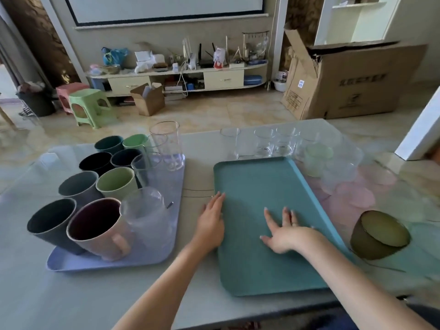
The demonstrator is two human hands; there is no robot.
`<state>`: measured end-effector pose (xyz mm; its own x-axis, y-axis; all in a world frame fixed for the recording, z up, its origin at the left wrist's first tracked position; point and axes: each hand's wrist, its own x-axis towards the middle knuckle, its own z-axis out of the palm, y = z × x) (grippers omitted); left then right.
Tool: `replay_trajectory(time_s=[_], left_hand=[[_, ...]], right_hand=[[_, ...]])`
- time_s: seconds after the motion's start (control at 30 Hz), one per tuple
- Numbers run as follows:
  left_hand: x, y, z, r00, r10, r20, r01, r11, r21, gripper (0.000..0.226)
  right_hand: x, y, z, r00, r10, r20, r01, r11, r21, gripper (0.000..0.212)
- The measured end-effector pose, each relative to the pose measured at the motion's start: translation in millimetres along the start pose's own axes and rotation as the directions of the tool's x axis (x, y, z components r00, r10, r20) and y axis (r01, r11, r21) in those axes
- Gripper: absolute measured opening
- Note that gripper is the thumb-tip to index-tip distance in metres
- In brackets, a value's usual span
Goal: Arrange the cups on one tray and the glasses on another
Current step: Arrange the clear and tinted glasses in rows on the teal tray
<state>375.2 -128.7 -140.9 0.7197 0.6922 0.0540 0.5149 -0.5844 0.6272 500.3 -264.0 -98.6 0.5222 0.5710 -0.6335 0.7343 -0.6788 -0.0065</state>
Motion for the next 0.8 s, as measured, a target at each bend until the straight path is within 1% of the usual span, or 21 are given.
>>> replay_trajectory(time_s=[0.07,0.2,0.27,0.33,0.37,0.4,0.43,0.47,0.5,0.53,0.57,0.6,0.63,0.67,0.7,0.77,0.8], left_hand=[[1.2,-8.2,-6.4,0.999,-0.014,-0.034,0.013,0.999,-0.03,0.059],[8.8,-13.1,-17.3,0.995,-0.095,-0.032,0.095,0.995,0.0,0.067],[13.0,-15.5,-18.3,0.991,-0.124,-0.051,0.125,0.992,0.013,0.06],[16.3,-18.9,-16.7,0.989,-0.137,-0.056,0.142,0.985,0.096,0.052],[17.3,-20.5,-15.8,0.988,-0.147,-0.045,0.153,0.974,0.165,0.05],[17.6,-21.8,-15.4,0.987,-0.16,-0.03,0.163,0.962,0.221,0.05],[17.9,-22.3,-15.2,0.985,-0.17,-0.022,0.17,0.953,0.252,0.05],[18.1,-22.7,-14.9,0.985,-0.172,-0.021,0.172,0.949,0.266,0.05],[18.4,-23.1,-14.6,0.985,-0.173,-0.021,0.172,0.948,0.268,0.05],[18.5,-23.3,-14.4,0.985,-0.173,-0.022,0.172,0.948,0.268,0.05],[18.4,-23.6,-14.1,0.985,-0.171,-0.025,0.171,0.948,0.27,0.05],[18.9,-23.9,-13.9,0.985,-0.168,-0.028,0.169,0.947,0.272,0.05],[19.1,-24.2,-13.6,0.985,-0.168,-0.027,0.169,0.948,0.271,0.05],[18.8,-24.2,-13.7,0.985,-0.169,-0.024,0.169,0.947,0.272,0.05],[18.4,-24.4,-13.6,0.985,-0.169,-0.025,0.169,0.947,0.274,0.049],[18.4,-24.9,-13.2,0.985,-0.168,-0.031,0.17,0.945,0.279,0.049],[18.6,-24.7,-13.3,0.985,-0.167,-0.034,0.17,0.945,0.279,0.049]], right_hand=[[-1.1,-15.7,0.4,1.0,-0.007,0.0,0.007,1.0,-0.024,0.071],[2.6,-55.3,2.7,1.0,-0.019,0.0,0.019,0.999,-0.051,0.075],[2.4,-63.4,-2.1,1.0,-0.004,0.021,0.006,0.997,-0.079,0.079],[-2.6,-64.0,-22.1,0.999,-0.026,0.026,0.03,0.99,-0.139,0.074],[-2.2,-62.6,-37.0,0.997,-0.074,-0.003,0.073,0.981,-0.18,0.063],[-0.4,-61.5,-54.0,0.987,-0.143,-0.073,0.129,0.976,-0.176,0.045],[2.7,-61.3,-70.7,0.965,-0.181,-0.189,0.158,0.979,-0.127,0.03],[9.9,-62.2,-86.2,0.925,-0.163,-0.344,0.157,0.987,-0.045,0.022],[20.8,-64.6,-100.6,0.86,-0.136,-0.493,0.162,0.987,0.011,0.016],[33.5,-68.4,-114.1,0.779,-0.128,-0.614,0.186,0.982,0.031,0.019],[46.0,-73.7,-127.4,0.71,-0.134,-0.691,0.214,0.976,0.03,0.028],[59.6,-78.8,-139.2,0.652,-0.151,-0.743,0.25,0.968,0.022,0.034],[71.3,-84.1,-149.5,0.617,-0.167,-0.769,0.274,0.962,0.011,0.039],[84.1,-89.9,-158.3,0.618,-0.176,-0.767,0.28,0.96,0.005,0.044],[98.6,-94.8,-165.1,0.638,-0.18,-0.749,0.275,0.961,0.004,0.047],[125.7,-102.2,-171.4,0.681,-0.176,-0.711,0.253,0.968,0.003,0.048],[135.3,-104.6,-171.9,0.688,-0.176,-0.704,0.248,0.969,0.0,0.047]])
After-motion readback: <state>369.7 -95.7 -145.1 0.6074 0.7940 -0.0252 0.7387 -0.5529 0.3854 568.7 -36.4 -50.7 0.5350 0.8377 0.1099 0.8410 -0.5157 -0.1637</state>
